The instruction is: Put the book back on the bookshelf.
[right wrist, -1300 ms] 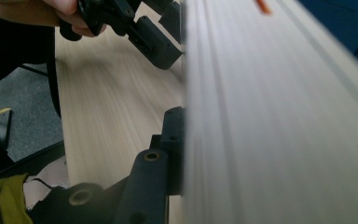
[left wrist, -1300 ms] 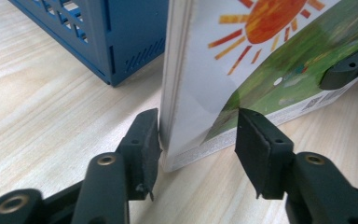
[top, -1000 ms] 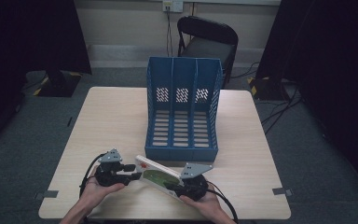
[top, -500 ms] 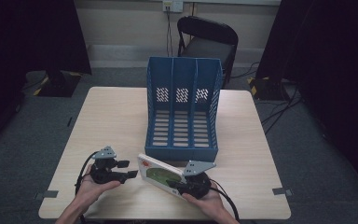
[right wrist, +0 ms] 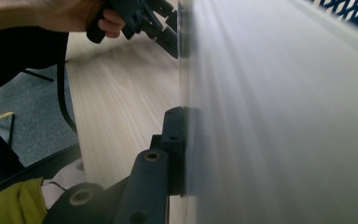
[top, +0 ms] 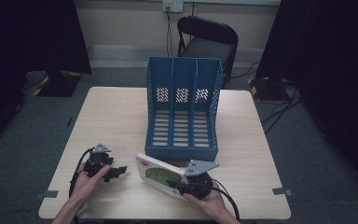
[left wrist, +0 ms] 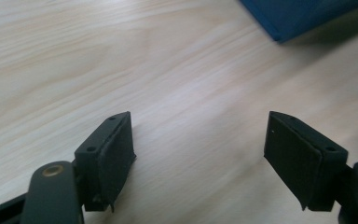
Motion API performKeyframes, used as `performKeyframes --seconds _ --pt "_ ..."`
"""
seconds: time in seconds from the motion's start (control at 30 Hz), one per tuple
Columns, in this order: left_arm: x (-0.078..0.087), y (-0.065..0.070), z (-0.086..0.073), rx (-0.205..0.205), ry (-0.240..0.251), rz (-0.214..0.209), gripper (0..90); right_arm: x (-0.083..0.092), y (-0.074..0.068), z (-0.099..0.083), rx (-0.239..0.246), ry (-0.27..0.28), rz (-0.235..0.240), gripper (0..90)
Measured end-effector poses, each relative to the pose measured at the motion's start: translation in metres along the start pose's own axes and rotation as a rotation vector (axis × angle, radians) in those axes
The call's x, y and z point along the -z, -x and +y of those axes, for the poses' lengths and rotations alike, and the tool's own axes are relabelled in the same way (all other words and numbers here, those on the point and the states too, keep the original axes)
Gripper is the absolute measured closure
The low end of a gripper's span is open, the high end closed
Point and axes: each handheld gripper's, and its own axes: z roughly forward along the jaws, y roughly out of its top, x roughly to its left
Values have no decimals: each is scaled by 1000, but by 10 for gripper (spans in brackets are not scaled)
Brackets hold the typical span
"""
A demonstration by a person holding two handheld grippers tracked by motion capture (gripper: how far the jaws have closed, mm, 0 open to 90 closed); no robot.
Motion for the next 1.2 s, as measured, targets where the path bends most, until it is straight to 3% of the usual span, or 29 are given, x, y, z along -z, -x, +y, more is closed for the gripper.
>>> performKeyframes --seconds 0.1,0.23,0.43,0.73,1.03,1.2 --pt "-1 1 -1 -24 8 26 240 4 1 2 -6 14 1 769" --pt "-6 5 -4 -122 12 97 209 11 2 5 -7 30 -11 769" --pt "-14 5 -10 -125 92 91 78 18 3 10 -10 52 -18 769" --pt "-16 5 -9 -127 82 90 28 31 -7 23 12 80 5 769" --pt "-16 5 -9 -126 82 89 28 47 -5 31 13 112 -34 769" --pt "-16 5 -9 -127 80 87 26 61 2 35 -10 140 -73 769"
